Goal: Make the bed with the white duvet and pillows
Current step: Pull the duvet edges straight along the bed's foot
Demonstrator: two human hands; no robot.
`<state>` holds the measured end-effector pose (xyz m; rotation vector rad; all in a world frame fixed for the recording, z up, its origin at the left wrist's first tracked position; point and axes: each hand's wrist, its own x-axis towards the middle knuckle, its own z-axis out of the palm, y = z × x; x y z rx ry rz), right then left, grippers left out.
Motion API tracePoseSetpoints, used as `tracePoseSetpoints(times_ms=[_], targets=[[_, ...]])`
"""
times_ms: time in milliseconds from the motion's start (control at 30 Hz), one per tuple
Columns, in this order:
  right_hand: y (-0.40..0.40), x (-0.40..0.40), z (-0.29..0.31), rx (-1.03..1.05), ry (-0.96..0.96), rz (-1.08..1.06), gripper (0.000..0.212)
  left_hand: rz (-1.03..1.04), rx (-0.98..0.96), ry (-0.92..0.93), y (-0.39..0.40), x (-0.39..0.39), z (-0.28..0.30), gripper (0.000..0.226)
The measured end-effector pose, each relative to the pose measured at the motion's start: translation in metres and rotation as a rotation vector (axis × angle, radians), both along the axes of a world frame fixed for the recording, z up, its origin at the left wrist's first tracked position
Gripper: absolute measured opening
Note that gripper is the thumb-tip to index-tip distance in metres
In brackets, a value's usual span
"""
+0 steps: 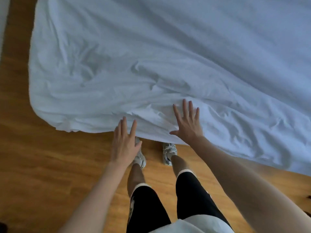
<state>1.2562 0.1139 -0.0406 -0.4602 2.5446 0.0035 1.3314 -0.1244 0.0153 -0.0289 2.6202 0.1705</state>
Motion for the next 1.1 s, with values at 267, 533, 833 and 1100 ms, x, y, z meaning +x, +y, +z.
tracePoseSetpoints(times_ms=[267,533,833,1100], targets=[[0.000,-0.040,-0.083,0.022,0.093,-0.130,0.091,-0.326,-0.066,0.162,-0.050,-0.077,-0.115,0.125],[0.009,-0.030,-0.081,-0.199,0.315,-0.077,0.045,-0.466,0.113,0.349,-0.073,-0.105,-0.139,0.065],[0.005,0.031,-0.048,-0.407,0.239,0.135,0.043,-0.594,0.430,0.475,-0.098,-0.062,-0.098,0.021],[-0.019,0.067,-0.073,-0.216,-0.053,0.326,0.085,-0.985,0.036,-0.188,-0.125,-0.028,-0.109,0.064]])
